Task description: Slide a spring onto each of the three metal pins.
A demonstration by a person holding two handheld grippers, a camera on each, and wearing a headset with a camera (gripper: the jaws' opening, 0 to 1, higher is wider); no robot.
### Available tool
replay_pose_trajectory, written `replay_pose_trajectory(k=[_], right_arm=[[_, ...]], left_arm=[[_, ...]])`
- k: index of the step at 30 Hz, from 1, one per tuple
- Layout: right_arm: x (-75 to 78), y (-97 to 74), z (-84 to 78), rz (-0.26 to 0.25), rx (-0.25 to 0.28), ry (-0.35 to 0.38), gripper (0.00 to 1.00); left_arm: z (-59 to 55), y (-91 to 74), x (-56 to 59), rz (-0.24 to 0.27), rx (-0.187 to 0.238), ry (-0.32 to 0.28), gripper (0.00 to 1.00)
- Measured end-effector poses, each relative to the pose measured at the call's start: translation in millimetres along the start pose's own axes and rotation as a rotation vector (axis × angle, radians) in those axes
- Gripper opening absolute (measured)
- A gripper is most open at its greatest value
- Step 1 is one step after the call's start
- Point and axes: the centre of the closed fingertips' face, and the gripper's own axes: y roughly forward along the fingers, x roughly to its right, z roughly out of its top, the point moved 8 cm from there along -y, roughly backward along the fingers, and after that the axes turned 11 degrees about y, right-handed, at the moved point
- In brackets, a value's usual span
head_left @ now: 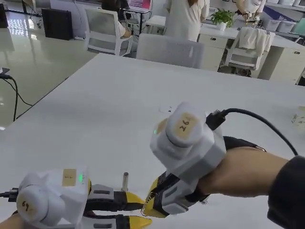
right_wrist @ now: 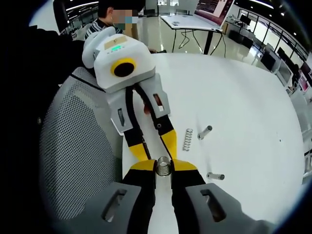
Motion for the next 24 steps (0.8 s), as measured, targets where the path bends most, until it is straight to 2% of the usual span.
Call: replay_pose_trajectory(k=[15,24], right_arm=[[8.5,-9.5,-7.2,-0.022,0.015,0.035,0.09],[18.2,-20.8,-14.6,-0.048,0.017,0.057,0.09]], left_arm=[[-15.4,-12.3,-0.9,0.045,-0.027,-0.060,0.34],[-24.7,-24.7,-3.9,0.108,-0.033,-0.093,0.47]])
